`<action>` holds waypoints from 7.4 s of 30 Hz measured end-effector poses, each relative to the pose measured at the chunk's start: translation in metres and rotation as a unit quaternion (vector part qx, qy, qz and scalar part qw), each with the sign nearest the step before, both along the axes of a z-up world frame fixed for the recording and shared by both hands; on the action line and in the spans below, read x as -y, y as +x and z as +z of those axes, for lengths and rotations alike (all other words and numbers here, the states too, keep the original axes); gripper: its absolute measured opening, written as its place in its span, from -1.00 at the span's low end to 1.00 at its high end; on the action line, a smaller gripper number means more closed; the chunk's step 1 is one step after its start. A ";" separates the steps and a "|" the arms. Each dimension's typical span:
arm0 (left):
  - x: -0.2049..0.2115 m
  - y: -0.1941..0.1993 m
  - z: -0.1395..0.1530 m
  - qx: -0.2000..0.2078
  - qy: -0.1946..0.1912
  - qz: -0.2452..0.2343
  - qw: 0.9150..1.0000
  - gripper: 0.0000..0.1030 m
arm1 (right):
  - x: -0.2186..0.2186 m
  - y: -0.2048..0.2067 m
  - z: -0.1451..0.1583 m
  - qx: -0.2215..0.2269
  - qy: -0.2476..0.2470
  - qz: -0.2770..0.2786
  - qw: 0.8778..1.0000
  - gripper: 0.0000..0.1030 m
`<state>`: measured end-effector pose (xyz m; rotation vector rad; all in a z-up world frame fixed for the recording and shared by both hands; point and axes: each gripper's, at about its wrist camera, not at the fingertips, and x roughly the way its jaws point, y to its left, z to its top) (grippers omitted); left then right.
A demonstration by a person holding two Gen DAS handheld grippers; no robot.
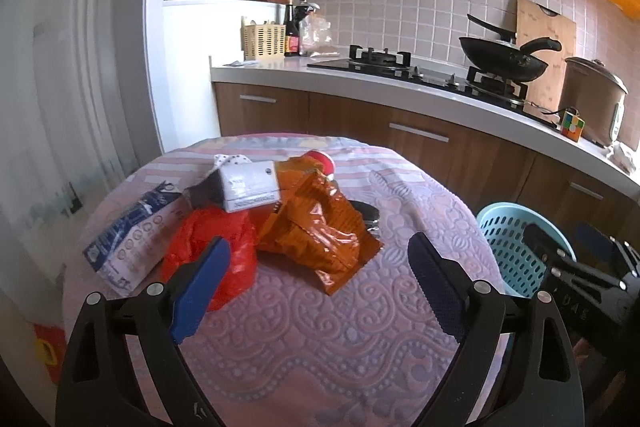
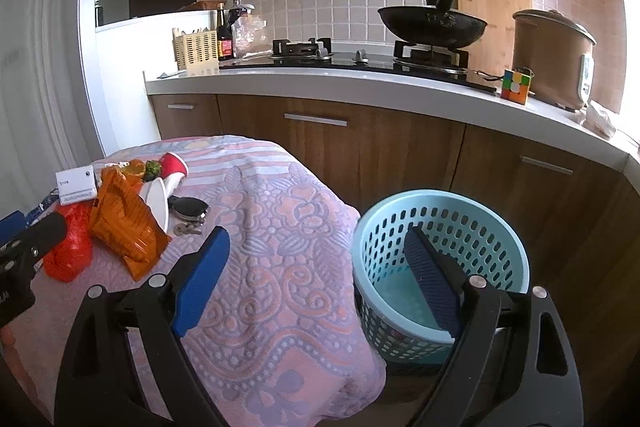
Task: Collect trash
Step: 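Move both grippers toward the pile of trash on the table, then grasp the red plastic bag with the left gripper while the right grasps the orange wrapper, then carry both items over the blue basket and open both grippers, then grasp a blue milk carton with the left gripper while the right grasps another carton, then carry both milk cartons to the blue basket and release them inside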
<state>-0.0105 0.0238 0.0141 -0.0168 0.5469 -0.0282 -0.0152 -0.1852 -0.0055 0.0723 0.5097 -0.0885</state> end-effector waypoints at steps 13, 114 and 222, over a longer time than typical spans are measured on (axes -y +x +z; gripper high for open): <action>-0.059 -0.009 0.015 0.002 -0.004 0.065 0.998 0.71 | -0.032 0.032 0.013 0.000 0.005 0.033 0.999 0.64; 0.211 0.121 -0.038 -0.144 -0.050 -0.299 0.942 -0.39 | 0.174 0.069 -0.065 -0.156 0.070 -0.038 0.985 -0.74; -0.182 0.028 -0.064 -0.183 -0.075 0.091 0.976 -0.41 | -0.266 0.131 -0.052 -0.194 -0.011 0.387 0.902 -0.45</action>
